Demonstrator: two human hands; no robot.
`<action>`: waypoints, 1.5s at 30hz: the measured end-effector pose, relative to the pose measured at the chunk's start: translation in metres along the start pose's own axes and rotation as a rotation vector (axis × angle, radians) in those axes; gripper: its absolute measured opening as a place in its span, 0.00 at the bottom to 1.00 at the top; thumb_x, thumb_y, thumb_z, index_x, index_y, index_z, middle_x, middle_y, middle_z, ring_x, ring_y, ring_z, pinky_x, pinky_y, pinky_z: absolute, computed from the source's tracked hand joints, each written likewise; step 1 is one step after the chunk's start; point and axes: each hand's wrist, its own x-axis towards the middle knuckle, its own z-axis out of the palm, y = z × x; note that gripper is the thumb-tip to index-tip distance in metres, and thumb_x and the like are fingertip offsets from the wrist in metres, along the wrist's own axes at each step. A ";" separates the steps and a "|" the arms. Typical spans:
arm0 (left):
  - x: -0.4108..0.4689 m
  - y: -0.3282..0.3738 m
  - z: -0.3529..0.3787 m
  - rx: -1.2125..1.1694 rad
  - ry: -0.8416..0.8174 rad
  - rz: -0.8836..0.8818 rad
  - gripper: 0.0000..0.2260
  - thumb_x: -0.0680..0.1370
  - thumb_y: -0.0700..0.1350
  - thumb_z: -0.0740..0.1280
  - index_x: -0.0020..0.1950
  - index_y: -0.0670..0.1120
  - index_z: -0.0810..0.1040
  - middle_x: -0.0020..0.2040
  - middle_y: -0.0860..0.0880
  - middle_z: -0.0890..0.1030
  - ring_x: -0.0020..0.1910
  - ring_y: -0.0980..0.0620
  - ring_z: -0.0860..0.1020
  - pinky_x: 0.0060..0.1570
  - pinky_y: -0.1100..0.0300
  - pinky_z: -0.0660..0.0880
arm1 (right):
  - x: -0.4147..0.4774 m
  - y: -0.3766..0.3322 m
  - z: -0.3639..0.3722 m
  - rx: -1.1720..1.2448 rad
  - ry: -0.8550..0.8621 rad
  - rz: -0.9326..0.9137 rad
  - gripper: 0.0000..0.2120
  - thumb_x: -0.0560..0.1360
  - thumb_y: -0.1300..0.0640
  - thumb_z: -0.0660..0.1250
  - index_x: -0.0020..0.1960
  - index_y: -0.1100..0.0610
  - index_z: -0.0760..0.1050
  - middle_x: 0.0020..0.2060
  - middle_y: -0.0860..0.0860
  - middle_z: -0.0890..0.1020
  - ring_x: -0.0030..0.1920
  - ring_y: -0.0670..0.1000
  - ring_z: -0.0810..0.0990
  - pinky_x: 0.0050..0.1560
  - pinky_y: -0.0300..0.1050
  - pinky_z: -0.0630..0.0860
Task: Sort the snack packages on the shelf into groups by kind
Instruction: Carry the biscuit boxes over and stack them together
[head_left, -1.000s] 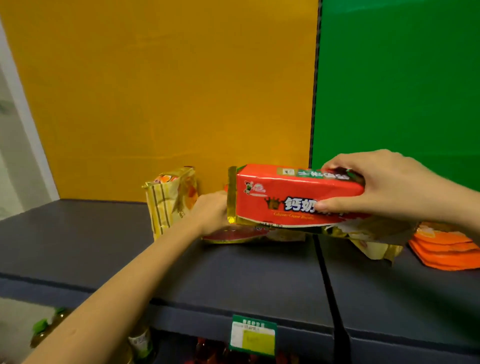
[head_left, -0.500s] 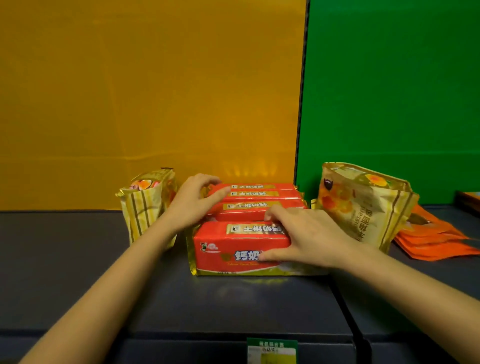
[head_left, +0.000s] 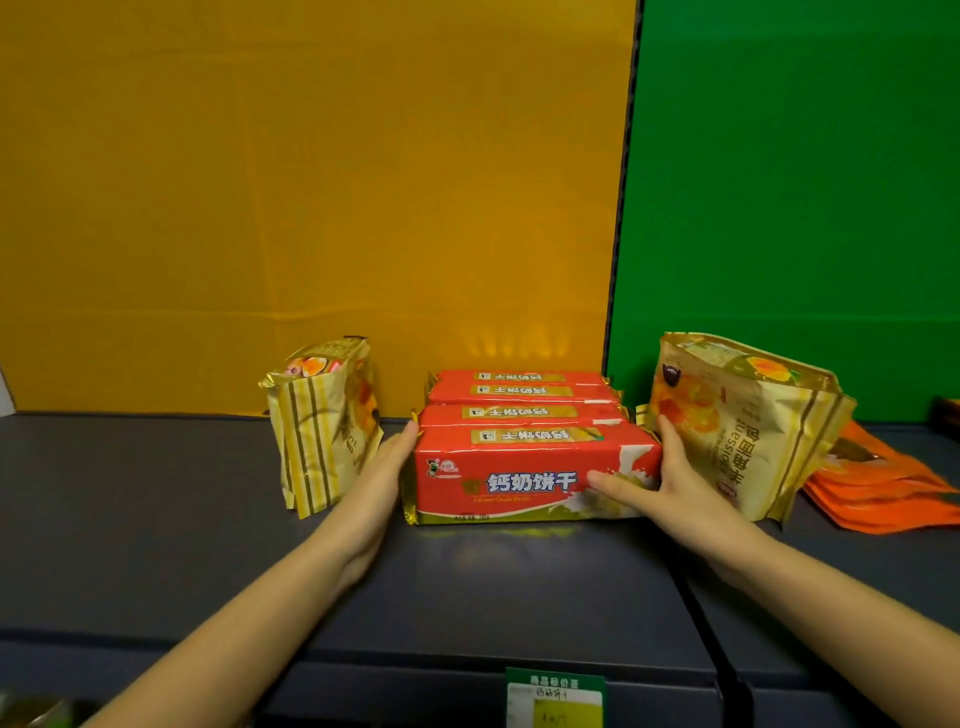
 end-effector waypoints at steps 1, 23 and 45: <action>-0.005 -0.003 0.005 -0.012 -0.027 -0.005 0.10 0.79 0.57 0.55 0.47 0.59 0.75 0.42 0.61 0.84 0.48 0.61 0.80 0.48 0.62 0.72 | 0.002 0.000 0.000 0.020 -0.011 0.022 0.47 0.71 0.53 0.69 0.76 0.51 0.38 0.57 0.40 0.67 0.58 0.42 0.68 0.58 0.37 0.65; -0.035 0.016 -0.061 0.705 0.783 0.470 0.33 0.69 0.48 0.75 0.65 0.36 0.63 0.63 0.37 0.68 0.64 0.39 0.67 0.64 0.43 0.64 | -0.019 0.006 -0.079 -0.622 0.790 -0.496 0.42 0.68 0.44 0.67 0.73 0.62 0.54 0.74 0.60 0.56 0.75 0.55 0.52 0.74 0.43 0.47; 0.018 0.012 -0.073 0.240 0.833 0.248 0.24 0.70 0.46 0.74 0.62 0.40 0.71 0.61 0.38 0.76 0.61 0.39 0.74 0.60 0.46 0.71 | 0.021 0.028 -0.072 0.060 0.850 0.084 0.28 0.62 0.50 0.77 0.59 0.55 0.73 0.55 0.55 0.80 0.59 0.58 0.76 0.59 0.53 0.73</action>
